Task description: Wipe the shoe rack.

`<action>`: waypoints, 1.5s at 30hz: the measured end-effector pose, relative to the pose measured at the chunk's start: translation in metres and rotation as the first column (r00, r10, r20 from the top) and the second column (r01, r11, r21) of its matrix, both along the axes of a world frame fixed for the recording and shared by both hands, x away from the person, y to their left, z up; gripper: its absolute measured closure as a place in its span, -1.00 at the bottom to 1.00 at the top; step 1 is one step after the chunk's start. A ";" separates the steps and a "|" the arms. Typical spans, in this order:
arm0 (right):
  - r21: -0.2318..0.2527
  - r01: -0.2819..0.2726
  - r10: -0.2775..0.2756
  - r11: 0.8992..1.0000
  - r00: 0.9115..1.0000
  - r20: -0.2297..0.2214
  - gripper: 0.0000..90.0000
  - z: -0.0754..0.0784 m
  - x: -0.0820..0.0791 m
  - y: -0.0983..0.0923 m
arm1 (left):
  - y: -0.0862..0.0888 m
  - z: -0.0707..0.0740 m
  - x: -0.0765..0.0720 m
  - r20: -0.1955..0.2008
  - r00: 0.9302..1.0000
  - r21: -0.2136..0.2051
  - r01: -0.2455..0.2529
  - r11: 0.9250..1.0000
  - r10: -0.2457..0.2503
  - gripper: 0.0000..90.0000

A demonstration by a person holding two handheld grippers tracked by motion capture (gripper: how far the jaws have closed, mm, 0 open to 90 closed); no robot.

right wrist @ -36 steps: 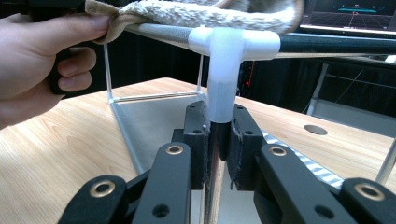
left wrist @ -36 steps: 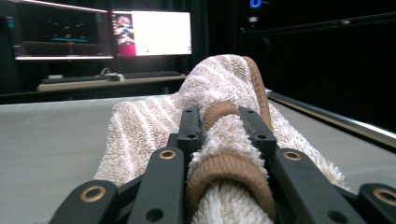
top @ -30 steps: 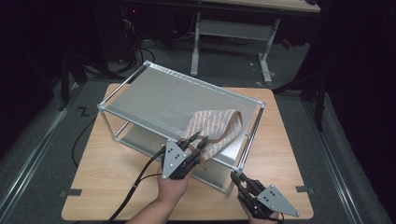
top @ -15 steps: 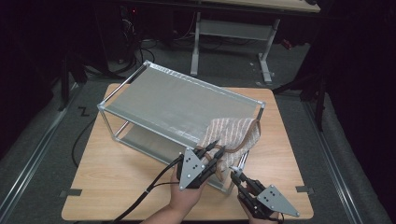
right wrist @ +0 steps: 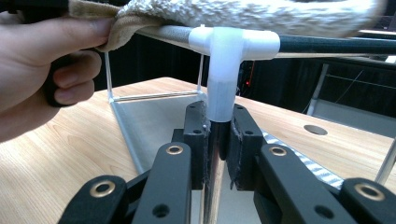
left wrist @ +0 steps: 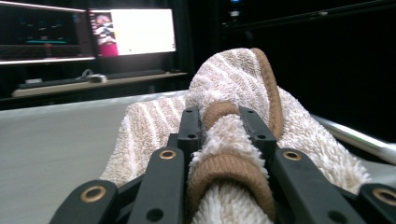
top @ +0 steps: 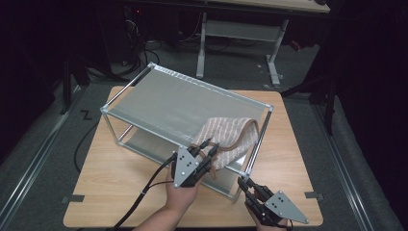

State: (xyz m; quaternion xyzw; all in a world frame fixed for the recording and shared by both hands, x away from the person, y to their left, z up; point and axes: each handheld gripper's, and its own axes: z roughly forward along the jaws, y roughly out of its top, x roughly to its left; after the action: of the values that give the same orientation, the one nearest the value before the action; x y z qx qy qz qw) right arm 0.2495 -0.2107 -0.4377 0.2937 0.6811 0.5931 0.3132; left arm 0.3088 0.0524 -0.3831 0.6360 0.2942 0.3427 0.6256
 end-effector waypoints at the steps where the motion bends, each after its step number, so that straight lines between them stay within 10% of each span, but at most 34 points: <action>1: 0.000 0.000 0.000 1.000 1.000 -0.002 0.78 0.000 0.000 0.000 | 0.005 0.000 0.003 -0.003 1.000 0.000 -0.016 1.000 0.016 0.62; 5: 0.002 -0.001 0.001 1.000 1.000 -0.001 0.78 0.000 0.000 0.000 | 0.029 0.000 0.015 -0.005 0.997 0.013 -0.081 0.997 0.081 0.62; 6: 0.002 -0.001 0.001 1.000 1.000 0.000 0.78 0.000 0.000 0.000 | 0.030 0.000 0.017 -0.010 0.996 -0.036 -0.084 0.996 0.084 0.62; 7: -0.001 -0.002 0.002 1.000 1.000 0.001 0.78 0.000 0.000 0.000 | 0.041 0.001 0.022 -0.007 0.994 0.016 -0.107 0.994 0.107 0.63; 15: 0.002 -0.001 0.001 1.000 1.000 0.004 0.78 -0.001 0.000 0.000 | 0.086 0.002 0.042 -0.001 0.976 0.040 -0.217 0.975 0.217 0.63; 38: 0.003 0.009 -0.009 1.000 1.000 0.003 0.78 -0.001 0.001 -0.001 | 0.196 0.007 0.078 -0.064 0.888 0.016 -0.456 0.890 0.456 0.63; 45: 0.008 0.015 -0.015 1.000 1.000 -0.004 0.79 -0.001 0.001 -0.002 | 0.208 0.010 0.078 -0.076 0.885 0.006 -0.461 0.887 0.460 0.64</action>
State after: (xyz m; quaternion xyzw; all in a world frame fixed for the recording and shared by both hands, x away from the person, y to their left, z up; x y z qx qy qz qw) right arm 0.2509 -0.2123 -0.4384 0.3013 0.6771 0.5929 0.3150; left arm 0.3871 0.2601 -0.3735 0.5568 0.4621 0.4556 0.5186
